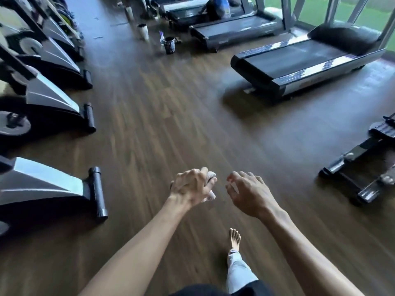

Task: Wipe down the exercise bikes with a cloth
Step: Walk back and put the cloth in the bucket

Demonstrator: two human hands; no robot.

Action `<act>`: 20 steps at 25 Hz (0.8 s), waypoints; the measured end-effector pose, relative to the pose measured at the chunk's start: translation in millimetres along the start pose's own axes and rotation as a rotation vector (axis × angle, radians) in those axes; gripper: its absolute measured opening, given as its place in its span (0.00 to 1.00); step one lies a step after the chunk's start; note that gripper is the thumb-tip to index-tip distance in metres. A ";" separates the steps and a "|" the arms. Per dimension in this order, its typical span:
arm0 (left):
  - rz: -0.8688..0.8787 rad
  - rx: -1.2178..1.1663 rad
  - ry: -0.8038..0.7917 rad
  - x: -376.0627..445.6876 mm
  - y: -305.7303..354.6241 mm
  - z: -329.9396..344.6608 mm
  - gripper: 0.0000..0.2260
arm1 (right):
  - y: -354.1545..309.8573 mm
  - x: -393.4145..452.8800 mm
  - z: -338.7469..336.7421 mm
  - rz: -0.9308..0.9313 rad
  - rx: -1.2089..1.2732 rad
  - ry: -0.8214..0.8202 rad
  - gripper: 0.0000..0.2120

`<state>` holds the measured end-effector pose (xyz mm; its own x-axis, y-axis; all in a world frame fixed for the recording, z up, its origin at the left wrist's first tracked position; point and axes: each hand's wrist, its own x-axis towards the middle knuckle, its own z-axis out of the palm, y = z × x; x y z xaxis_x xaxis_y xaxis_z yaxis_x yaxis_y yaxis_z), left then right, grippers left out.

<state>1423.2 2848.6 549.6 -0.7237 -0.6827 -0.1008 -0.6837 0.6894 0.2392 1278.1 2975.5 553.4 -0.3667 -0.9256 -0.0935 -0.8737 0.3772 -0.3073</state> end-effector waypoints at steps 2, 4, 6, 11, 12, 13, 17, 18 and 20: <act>-0.064 -0.012 0.018 64.1 -5.1 -10.9 0.17 | 24.8 70.2 -16.8 -0.038 -0.002 -0.020 0.12; -0.140 -0.021 0.014 120.4 -9.3 -25.3 0.16 | 44.9 138.2 -36.2 -0.103 -0.033 -0.046 0.12; -0.209 -0.045 0.031 167.8 -19.8 -39.9 0.16 | 57.2 198.9 -54.7 -0.156 -0.071 -0.072 0.12; -0.339 -0.030 0.052 308.1 -74.6 -72.9 0.17 | 73.2 379.8 -79.4 -0.252 -0.053 -0.090 0.12; -0.346 -0.013 0.061 339.6 -90.7 -79.0 0.17 | 75.4 420.3 -80.3 -0.258 -0.046 -0.090 0.12; -0.353 -0.003 0.066 366.7 -105.7 -83.8 0.17 | 76.8 456.1 -80.9 -0.263 -0.046 -0.086 0.12; -0.382 -0.009 0.075 485.2 -171.4 -106.3 0.17 | 65.4 597.3 -92.1 -0.274 -0.061 -0.085 0.13; -0.386 -0.015 0.069 512.4 -186.0 -113.8 0.18 | 59.4 626.6 -95.9 -0.282 -0.063 -0.083 0.12; -0.384 -0.015 0.073 575.2 -214.5 -131.9 0.18 | 49.1 694.8 -106.0 -0.305 -0.075 -0.067 0.12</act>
<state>1166.0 2276.0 567.7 -0.4066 -0.9061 -0.1168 -0.9016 0.3772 0.2119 946.5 2354.2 573.8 -0.0642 -0.9955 -0.0703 -0.9623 0.0804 -0.2600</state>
